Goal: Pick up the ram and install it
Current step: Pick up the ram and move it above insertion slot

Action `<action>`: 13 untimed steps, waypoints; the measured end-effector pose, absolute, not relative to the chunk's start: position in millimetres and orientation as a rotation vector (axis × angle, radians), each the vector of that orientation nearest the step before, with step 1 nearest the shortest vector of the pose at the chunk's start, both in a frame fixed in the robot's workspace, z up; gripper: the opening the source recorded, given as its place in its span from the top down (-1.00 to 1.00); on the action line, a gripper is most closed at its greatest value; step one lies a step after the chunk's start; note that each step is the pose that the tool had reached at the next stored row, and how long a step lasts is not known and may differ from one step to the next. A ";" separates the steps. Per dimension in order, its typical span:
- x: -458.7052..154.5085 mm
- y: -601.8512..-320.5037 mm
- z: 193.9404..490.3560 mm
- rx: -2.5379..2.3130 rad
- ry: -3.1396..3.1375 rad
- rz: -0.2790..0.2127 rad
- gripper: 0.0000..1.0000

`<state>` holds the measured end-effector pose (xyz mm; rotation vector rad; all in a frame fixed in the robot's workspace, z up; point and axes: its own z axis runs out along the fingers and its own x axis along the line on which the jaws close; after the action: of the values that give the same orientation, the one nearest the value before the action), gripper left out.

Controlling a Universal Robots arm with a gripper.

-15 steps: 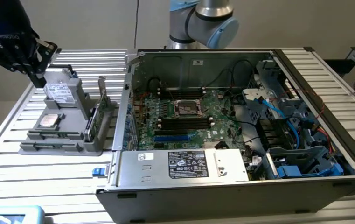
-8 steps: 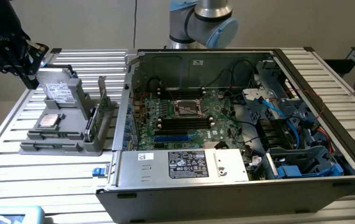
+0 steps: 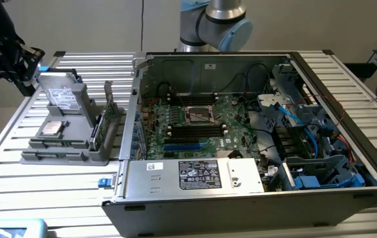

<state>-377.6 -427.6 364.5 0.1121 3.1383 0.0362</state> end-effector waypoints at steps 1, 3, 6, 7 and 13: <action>-377.6 -427.6 364.5 0.112 3.138 0.036 0.79; -377.6 -427.6 364.5 0.112 3.138 0.036 0.79; -377.7 -427.6 364.5 0.112 3.138 0.036 0.79; -377.7 -427.6 364.5 0.112 3.138 0.036 0.79; -379.0 -427.6 364.4 0.068 3.124 0.037 0.79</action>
<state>-379.0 -427.6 364.4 0.0683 3.1236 0.0372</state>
